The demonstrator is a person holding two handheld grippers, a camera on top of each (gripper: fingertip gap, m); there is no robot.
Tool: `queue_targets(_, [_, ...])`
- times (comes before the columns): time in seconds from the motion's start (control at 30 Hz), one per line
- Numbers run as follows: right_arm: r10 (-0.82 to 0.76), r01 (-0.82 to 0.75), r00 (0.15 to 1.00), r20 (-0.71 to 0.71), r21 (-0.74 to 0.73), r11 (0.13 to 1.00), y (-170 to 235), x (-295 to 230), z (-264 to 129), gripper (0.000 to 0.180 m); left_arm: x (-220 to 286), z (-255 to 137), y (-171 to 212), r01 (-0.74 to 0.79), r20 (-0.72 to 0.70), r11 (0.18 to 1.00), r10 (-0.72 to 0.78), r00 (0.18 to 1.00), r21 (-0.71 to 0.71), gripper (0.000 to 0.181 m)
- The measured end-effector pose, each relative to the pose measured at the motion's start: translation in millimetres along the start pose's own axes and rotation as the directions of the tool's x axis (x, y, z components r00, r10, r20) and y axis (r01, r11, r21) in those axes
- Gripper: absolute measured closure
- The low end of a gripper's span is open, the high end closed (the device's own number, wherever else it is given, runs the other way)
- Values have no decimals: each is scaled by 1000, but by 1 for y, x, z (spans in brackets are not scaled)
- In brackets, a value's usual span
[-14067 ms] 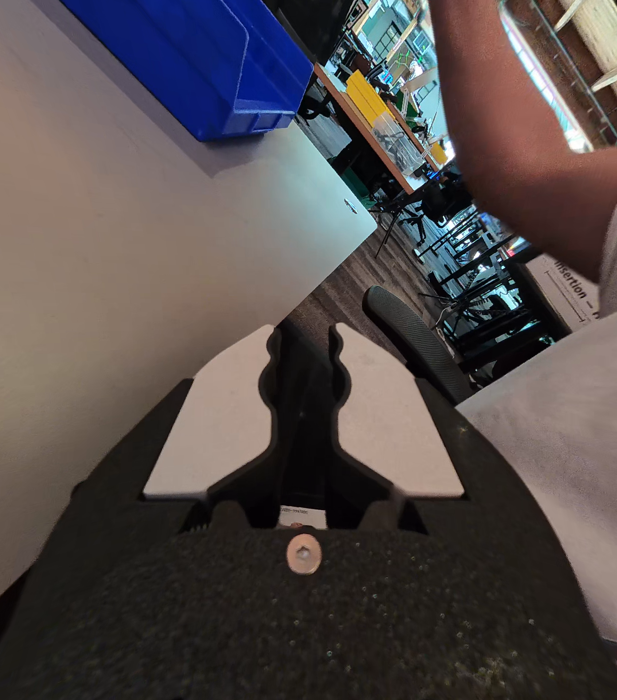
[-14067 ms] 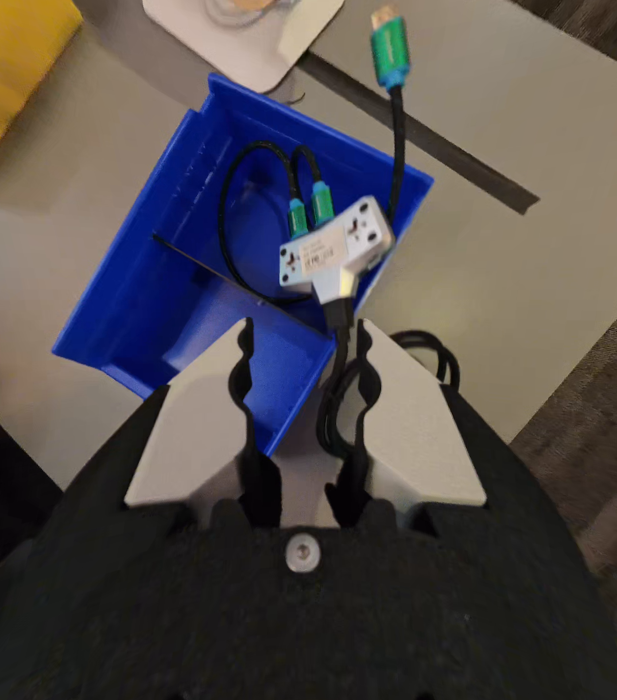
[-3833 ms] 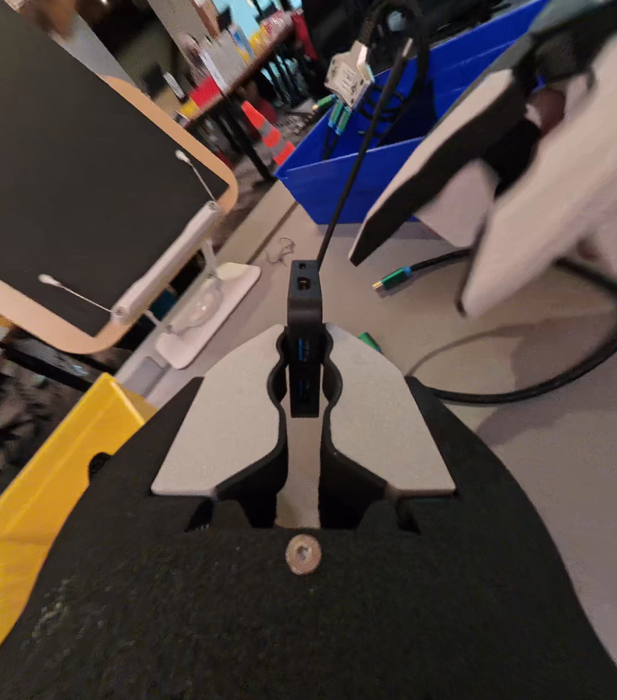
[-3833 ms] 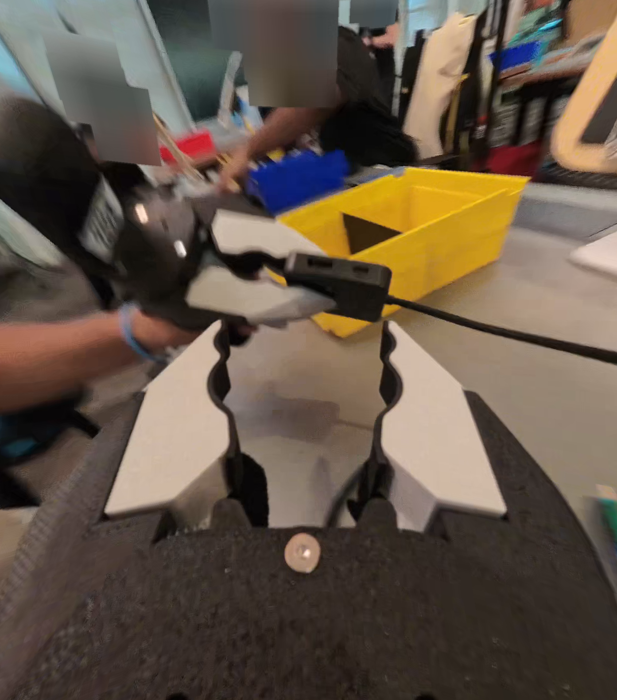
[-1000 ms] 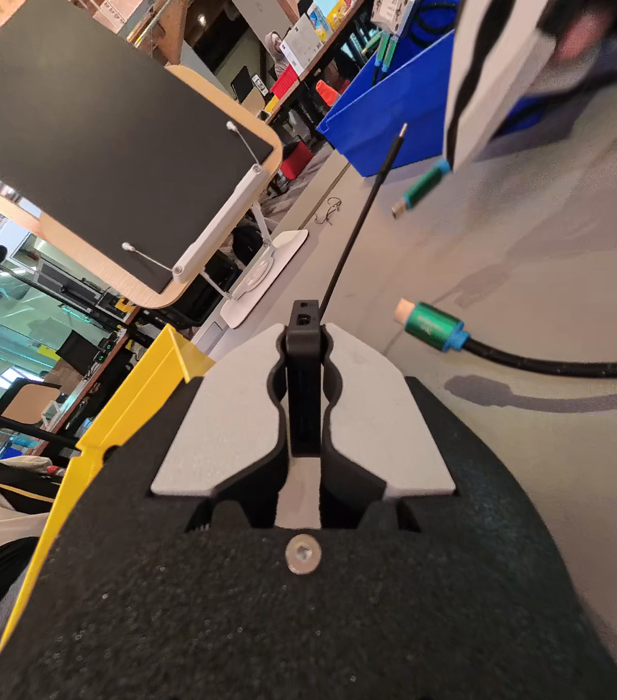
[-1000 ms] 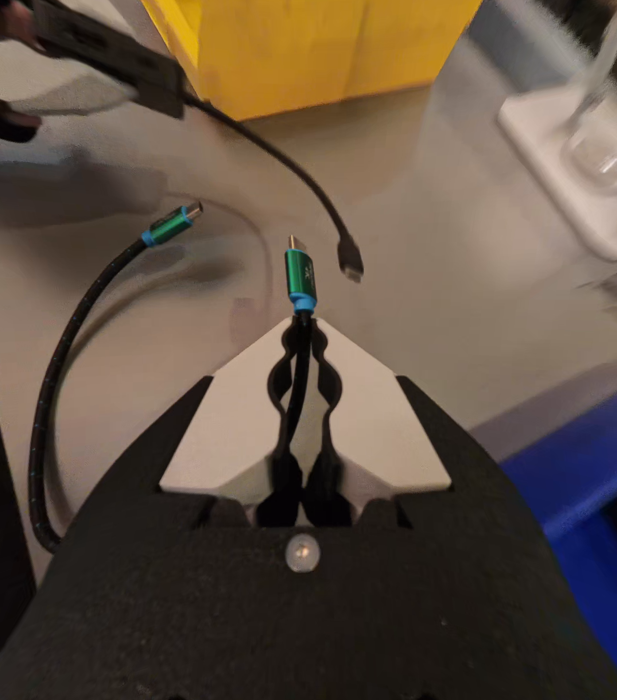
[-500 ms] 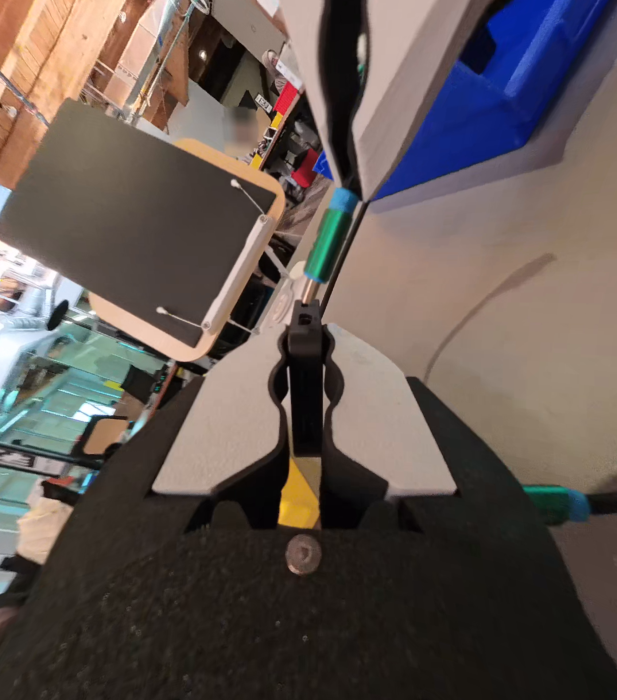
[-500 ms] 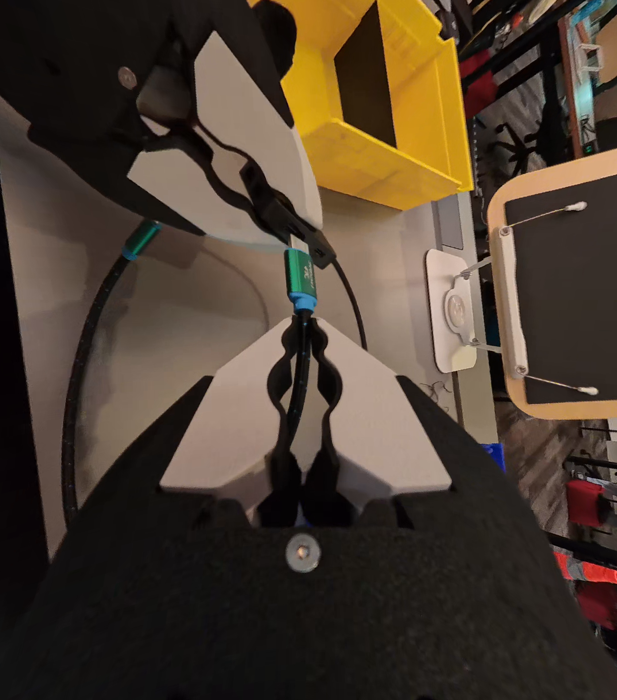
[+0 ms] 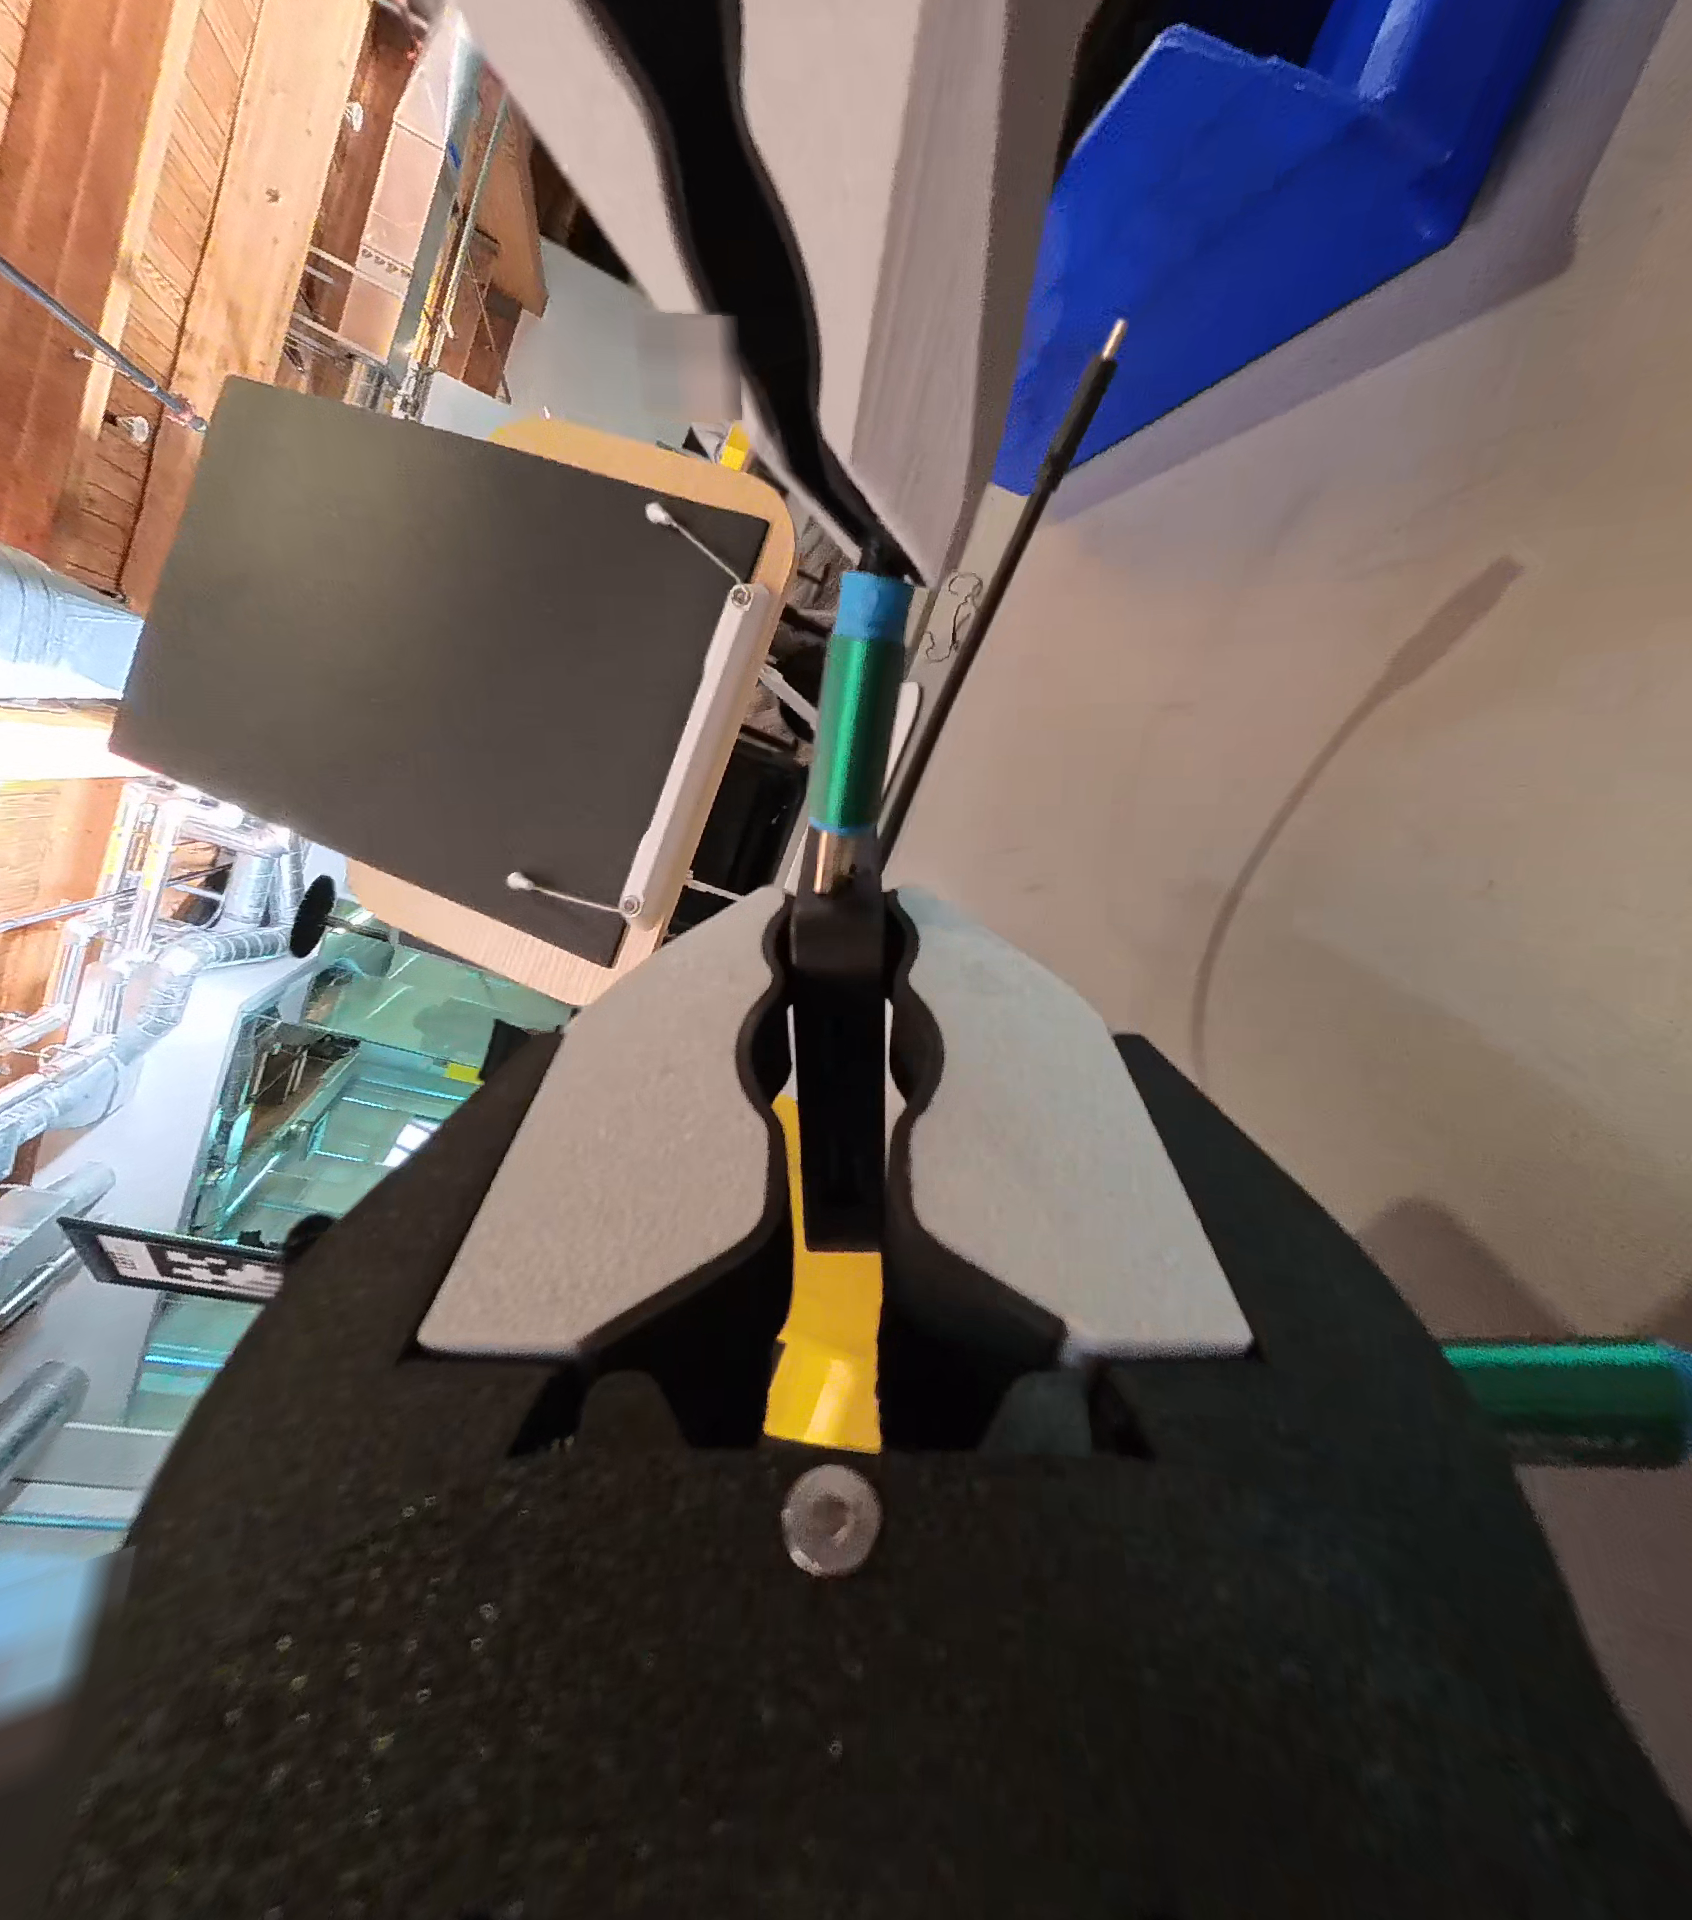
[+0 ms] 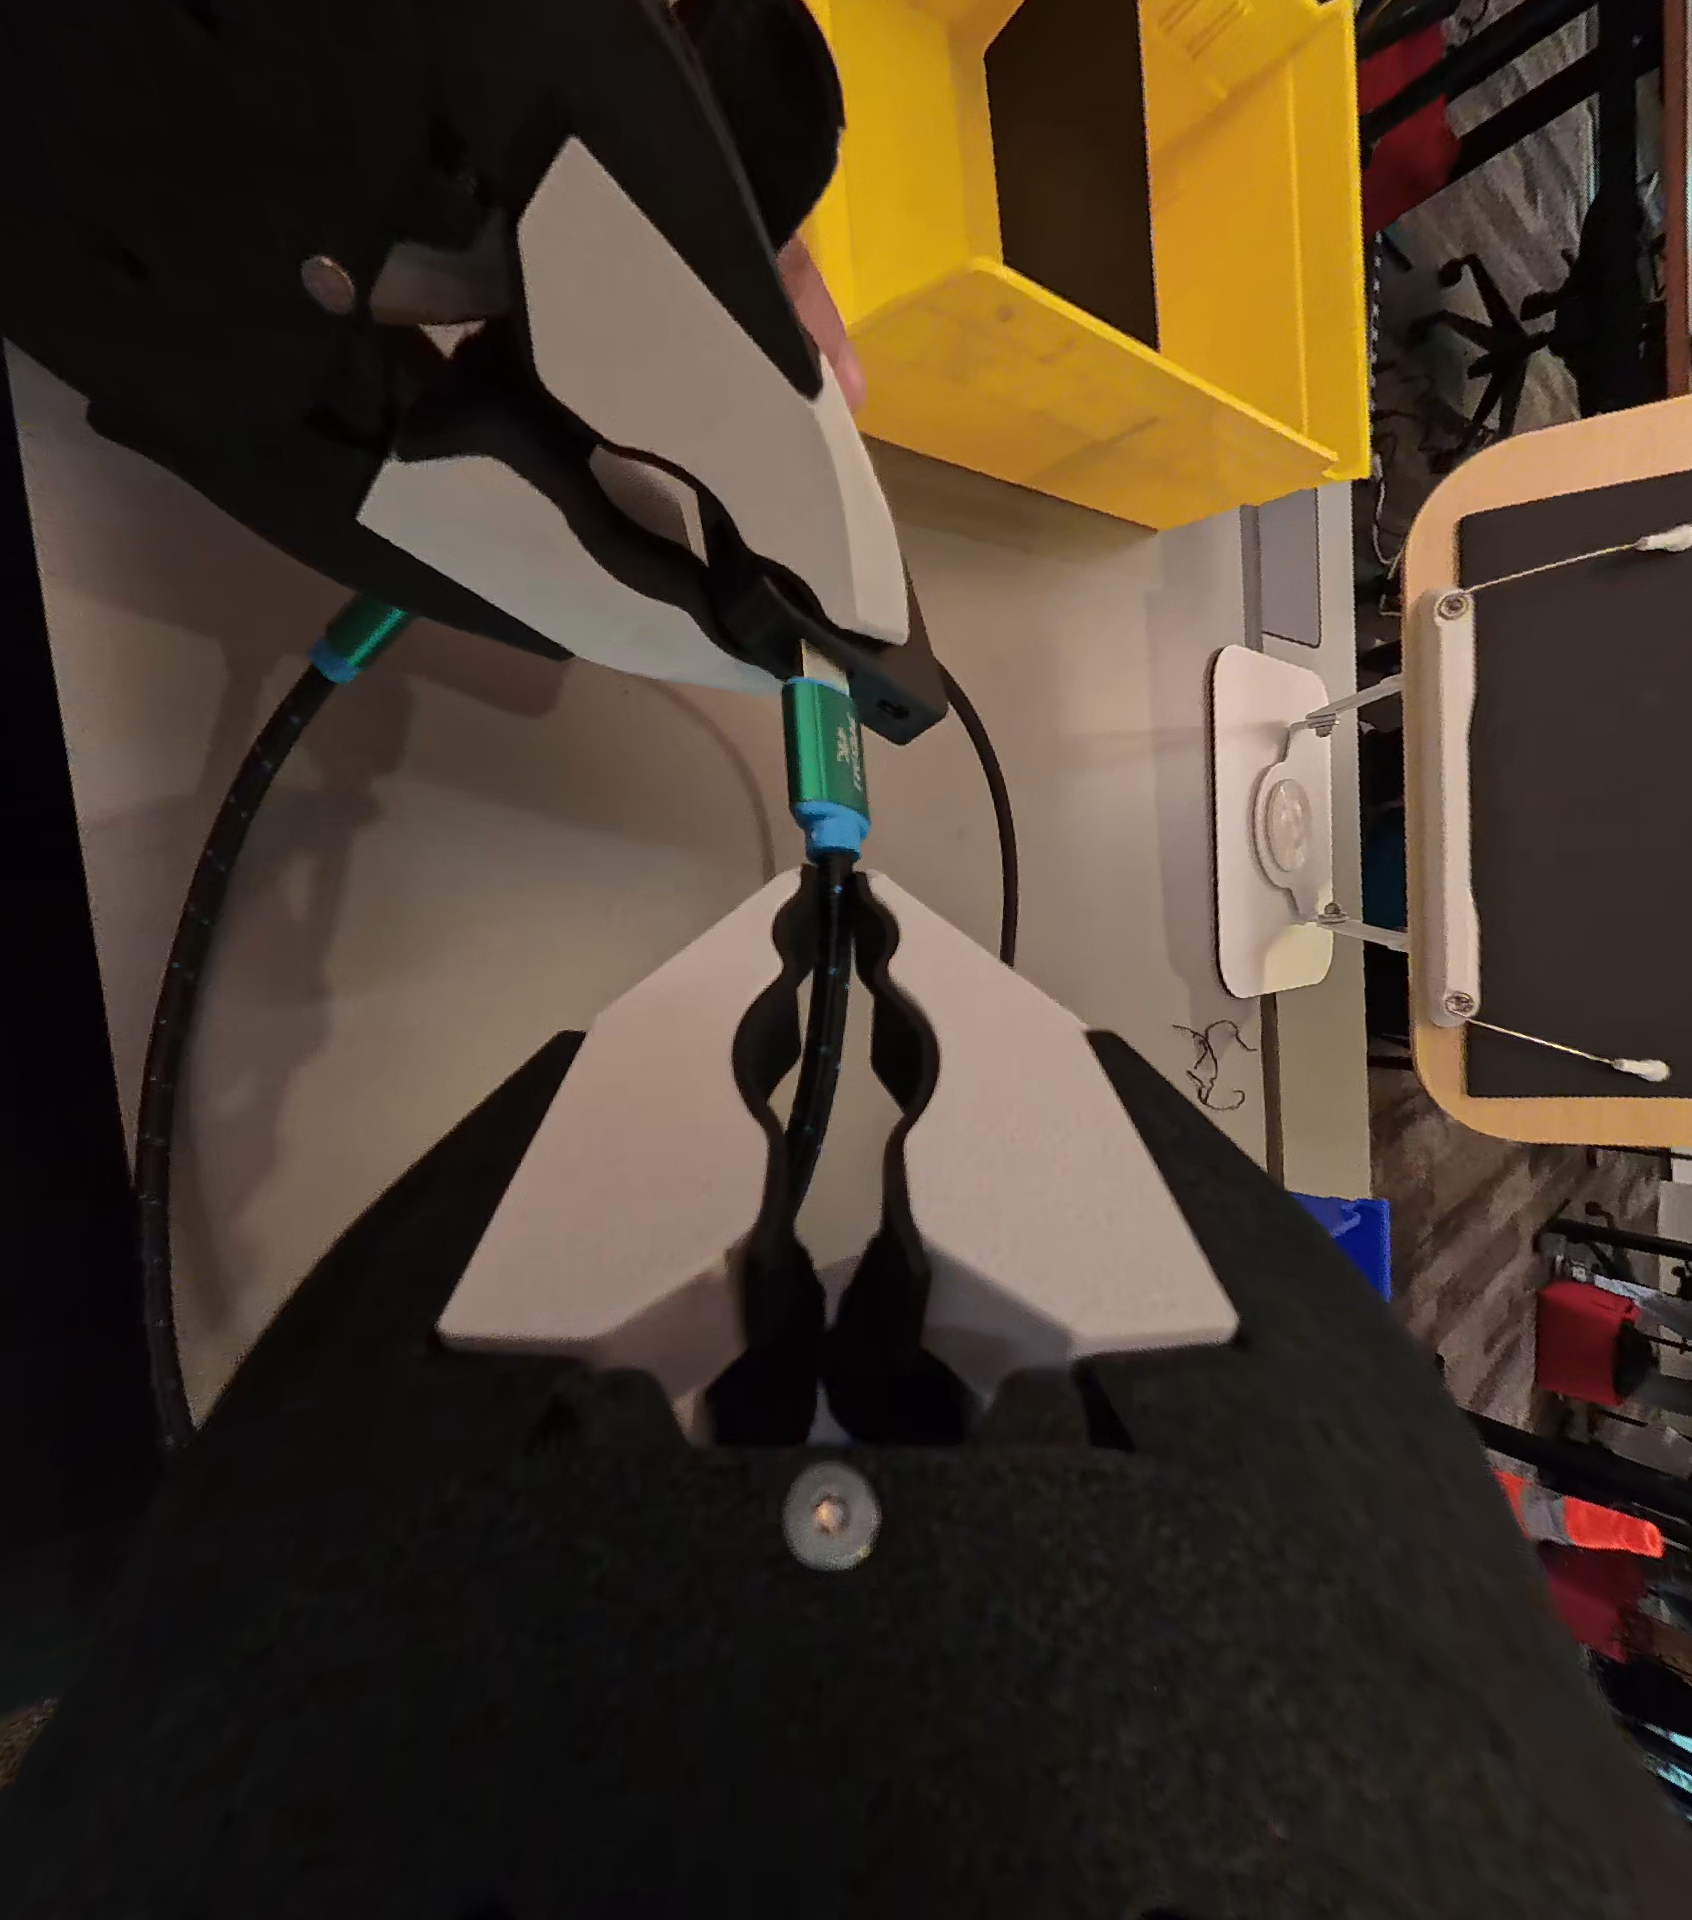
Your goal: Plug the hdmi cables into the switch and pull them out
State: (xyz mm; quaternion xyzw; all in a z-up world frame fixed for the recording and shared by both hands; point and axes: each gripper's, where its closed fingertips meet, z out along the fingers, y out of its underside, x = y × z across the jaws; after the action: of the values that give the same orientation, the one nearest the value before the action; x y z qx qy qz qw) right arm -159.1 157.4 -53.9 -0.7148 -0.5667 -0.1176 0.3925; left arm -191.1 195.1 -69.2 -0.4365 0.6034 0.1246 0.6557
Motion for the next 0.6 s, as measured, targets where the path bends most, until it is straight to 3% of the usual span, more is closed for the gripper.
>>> queue_targets(0.3, [-54, 44, 997, -61, -153, 987, 8, -1, 8, 174, 8, 3, 3, -8, -17, 999, 8, 1000, -43, 167])
queue_targets(0.47, [105, -106, 993, 48, 15, 994, -2, -3, 6, 174, 6, 3, 4, 1, -5, 999, -1, 1000, -35, 167])
queue_targets(0.6, [275, -299, 948, 159, 148, 943, -5, -3, 8, 173, 7, 4, 6, 69, -19, 997, -70, 997, -22, 167])
